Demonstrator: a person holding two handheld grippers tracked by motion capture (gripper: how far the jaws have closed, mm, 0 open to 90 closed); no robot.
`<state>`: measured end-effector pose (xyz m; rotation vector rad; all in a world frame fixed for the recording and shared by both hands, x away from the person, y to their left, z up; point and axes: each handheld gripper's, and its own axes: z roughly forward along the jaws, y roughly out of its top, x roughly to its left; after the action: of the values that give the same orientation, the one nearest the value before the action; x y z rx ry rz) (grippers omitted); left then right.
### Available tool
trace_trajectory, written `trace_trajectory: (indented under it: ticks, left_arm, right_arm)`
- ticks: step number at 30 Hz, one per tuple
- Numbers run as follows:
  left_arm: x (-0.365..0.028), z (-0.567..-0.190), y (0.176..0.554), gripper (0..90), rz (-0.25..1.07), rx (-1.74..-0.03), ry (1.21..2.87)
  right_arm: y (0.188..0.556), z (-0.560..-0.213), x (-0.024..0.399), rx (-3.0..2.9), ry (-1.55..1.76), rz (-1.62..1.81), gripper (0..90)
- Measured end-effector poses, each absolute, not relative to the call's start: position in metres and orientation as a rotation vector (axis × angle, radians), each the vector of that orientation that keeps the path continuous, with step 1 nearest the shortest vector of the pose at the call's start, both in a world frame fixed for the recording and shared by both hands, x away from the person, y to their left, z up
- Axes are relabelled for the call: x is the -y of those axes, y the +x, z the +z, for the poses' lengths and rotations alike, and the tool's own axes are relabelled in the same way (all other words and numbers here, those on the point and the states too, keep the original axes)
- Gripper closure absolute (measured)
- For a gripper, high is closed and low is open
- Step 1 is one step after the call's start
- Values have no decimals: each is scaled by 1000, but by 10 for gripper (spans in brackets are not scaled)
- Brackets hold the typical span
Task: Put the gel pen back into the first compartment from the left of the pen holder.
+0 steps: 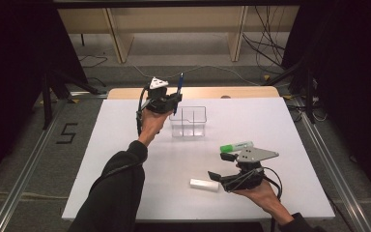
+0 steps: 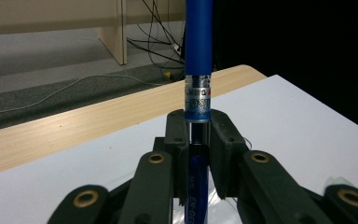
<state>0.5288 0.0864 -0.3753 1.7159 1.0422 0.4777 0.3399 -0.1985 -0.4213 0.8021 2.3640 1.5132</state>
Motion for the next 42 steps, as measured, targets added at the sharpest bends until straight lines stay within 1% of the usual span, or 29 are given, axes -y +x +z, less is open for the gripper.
trace_trajectory:
  ticks: [31,34,35,36,39,42]
  left_arm:
    - [-81,-399,535,780,492,-1106,1701]
    - [-81,-400,535,775,483,-1104,1723]
    - [-81,-401,535,762,470,-1109,1728]
    - [-82,-401,535,731,458,-1114,1727]
    - [-84,-397,532,553,449,-1120,1731]
    - [-87,-388,528,436,442,-1145,1730]
  right_arm:
    - [338,-420,199,-2373,783,1520,221]
    - [338,-420,199,-2375,787,1518,221]
    - [338,-421,199,-2375,785,1518,221]
    - [338,-421,198,-2376,781,1518,221]
    - [338,-421,198,-2376,782,1517,221]
    - [339,-422,199,-2378,785,1510,221]
